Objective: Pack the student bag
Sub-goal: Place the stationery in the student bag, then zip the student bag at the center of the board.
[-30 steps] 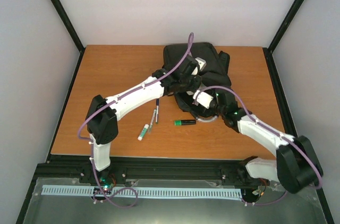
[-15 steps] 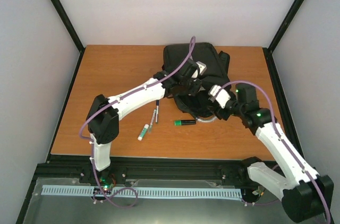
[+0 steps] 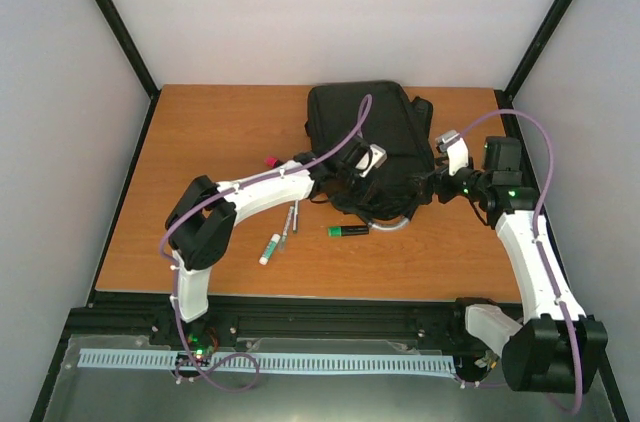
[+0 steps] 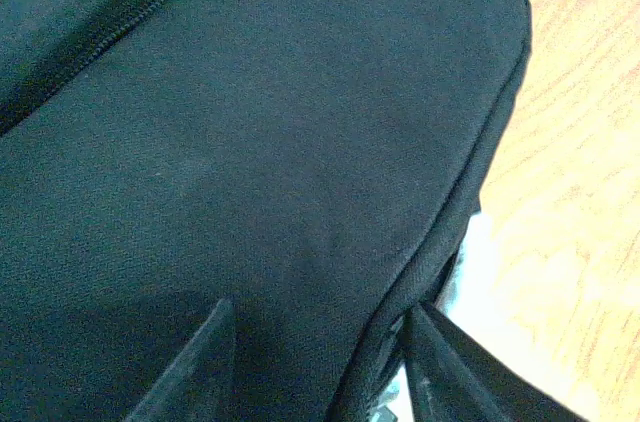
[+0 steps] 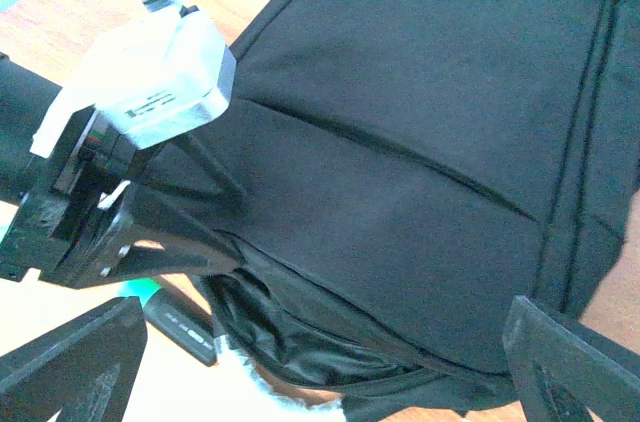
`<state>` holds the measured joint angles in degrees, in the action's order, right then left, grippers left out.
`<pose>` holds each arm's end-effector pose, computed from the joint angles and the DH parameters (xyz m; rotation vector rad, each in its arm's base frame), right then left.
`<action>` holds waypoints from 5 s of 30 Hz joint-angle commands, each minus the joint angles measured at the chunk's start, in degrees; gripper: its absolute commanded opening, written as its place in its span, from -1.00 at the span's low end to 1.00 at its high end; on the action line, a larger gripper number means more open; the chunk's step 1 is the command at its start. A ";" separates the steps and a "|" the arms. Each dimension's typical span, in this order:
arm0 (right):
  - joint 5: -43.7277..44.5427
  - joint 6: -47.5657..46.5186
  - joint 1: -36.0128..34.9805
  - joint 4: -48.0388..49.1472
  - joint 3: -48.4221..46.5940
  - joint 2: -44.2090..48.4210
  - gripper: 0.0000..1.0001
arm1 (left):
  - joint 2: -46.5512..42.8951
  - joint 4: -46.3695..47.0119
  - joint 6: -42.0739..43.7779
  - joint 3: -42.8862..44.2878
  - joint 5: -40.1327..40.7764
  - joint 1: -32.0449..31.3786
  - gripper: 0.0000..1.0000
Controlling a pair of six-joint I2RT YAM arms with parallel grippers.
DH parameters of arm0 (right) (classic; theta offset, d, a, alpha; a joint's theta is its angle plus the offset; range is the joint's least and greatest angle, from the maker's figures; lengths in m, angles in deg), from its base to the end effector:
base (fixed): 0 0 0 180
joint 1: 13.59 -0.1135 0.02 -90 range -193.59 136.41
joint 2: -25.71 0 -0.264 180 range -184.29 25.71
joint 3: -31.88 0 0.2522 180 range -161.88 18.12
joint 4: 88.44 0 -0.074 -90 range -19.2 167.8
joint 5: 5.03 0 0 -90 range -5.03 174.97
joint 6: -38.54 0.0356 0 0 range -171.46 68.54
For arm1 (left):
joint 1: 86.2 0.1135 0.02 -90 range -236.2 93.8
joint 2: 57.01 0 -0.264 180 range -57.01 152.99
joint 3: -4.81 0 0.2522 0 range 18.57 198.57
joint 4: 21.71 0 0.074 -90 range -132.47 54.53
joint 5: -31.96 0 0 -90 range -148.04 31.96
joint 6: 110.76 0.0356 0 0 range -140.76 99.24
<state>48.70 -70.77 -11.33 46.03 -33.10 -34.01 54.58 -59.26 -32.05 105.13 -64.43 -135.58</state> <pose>0.2170 0.0125 0.2982 -0.6374 2.0647 0.5021 0.2812 -0.3339 0.2274 0.8689 2.3557 -0.5972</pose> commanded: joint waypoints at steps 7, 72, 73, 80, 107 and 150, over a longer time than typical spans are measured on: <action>-1.99 0.74 0.46 2.03 3.71 2.95 0.99 | -11.95 6.07 -2.94 -7.61 -5.93 -0.22 0.97; -3.60 0.26 0.42 0.69 0.97 -1.60 0.76 | -14.76 29.94 -8.57 -37.15 5.23 13.19 0.13; -4.65 0.75 0.38 -0.33 -1.11 -4.48 0.70 | -14.40 30.93 -8.63 -37.36 4.38 13.97 0.13; -8.55 2.09 -0.65 -7.67 -16.62 -27.95 0.21 | -11.62 36.21 -6.25 -37.26 -3.71 16.77 0.05; -3.12 4.99 -4.90 -6.81 -23.14 -52.70 -0.09 | -14.68 30.02 -1.60 -37.99 -7.45 12.05 -0.97; -3.12 3.89 -4.20 -7.08 -21.73 -48.71 -0.13 | -7.26 21.14 -2.84 -21.60 -13.01 -6.51 -0.85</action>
<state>45.57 -66.62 -15.46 40.24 -56.08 -84.85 49.01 -37.17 -34.02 80.17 -74.55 -140.96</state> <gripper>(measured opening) 0.438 0.017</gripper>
